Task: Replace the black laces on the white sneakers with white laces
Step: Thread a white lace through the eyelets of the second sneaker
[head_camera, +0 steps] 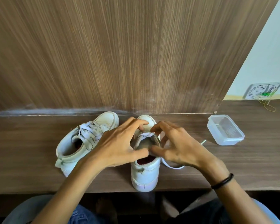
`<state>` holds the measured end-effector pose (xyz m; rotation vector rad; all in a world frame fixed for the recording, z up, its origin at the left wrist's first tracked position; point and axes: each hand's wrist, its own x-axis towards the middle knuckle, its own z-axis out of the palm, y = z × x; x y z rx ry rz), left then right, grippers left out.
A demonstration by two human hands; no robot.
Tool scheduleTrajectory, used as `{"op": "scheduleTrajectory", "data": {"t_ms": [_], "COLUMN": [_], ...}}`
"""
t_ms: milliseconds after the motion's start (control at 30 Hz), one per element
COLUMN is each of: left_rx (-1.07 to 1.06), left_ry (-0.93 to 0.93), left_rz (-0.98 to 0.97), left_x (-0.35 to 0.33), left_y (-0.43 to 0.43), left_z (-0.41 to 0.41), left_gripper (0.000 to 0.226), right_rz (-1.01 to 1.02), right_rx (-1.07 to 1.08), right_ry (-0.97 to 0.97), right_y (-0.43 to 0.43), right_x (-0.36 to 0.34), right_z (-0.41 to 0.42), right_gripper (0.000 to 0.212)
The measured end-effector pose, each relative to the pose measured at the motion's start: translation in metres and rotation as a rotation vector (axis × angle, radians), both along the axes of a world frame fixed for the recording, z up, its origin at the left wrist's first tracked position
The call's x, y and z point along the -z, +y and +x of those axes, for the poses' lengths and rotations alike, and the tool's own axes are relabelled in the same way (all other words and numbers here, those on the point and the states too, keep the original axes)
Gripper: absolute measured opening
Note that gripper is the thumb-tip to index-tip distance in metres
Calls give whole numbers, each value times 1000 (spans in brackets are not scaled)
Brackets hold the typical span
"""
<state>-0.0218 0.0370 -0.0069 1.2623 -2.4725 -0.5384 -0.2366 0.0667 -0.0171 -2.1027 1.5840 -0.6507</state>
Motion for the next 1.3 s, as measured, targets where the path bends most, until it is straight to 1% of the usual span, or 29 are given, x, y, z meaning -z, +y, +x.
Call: {"op": "scheduleTrajectory", "data": {"t_ms": [67, 167, 267, 367, 500, 600, 667, 733, 833, 900, 967, 1033, 1100, 1200, 1300], "left_rx": [-31, -46, -54, -115, -234, -210, -196, -206, -238, -219, -210, -198, -200, -238, -290], "left_ry": [24, 120, 122, 88, 5, -6, -2, 15, 125, 184, 221, 284, 321, 355, 385], "left_rz": [53, 189, 267, 250, 82, 49, 71, 115, 184, 182, 212, 320, 391, 367, 287], "left_x": [1, 3, 2, 3, 7, 8, 7, 8, 11, 12, 13, 14, 15, 11, 7], "left_y": [-3, -6, -5, -5, -5, -7, -9, -11, -9, -6, -7, -11, -12, -12, -14], "left_z": [2, 12, 18, 13, -4, -14, -12, -7, -2, -1, -1, 0, 1, 1, 1], "left_gripper": [63, 52, 45, 41, 33, 22, 16, 14, 22, 30, 31, 31, 39, 62, 65], "right_rz": [2, 12, 41, 31, -39, -59, -27, 68, 276, 337, 291, 237, 229, 230, 230], "right_rx": [-10, -20, -28, -11, 103, 183, 179, 152, 135, 125, 126, 136, 137, 125, 105], "right_ry": [-30, -29, -41, -40, -17, 27, -13, -110, -309, -397, -374, -356, -362, -356, -419], "right_y": [-2, -3, -1, -2, -3, -7, -8, -7, -3, 0, 1, 1, 0, 0, 2], "right_x": [0, -2, -3, 0, 4, 5, 3, -1, -7, -9, -10, -10, -12, -14, -15], "right_z": [0, -4, -5, -4, 8, 12, 11, 7, 3, 1, -1, -2, -3, -6, -3], "right_gripper": [53, 32, 23, 23, 25, 28, 26, 28, 44, 48, 46, 42, 39, 43, 41]}}
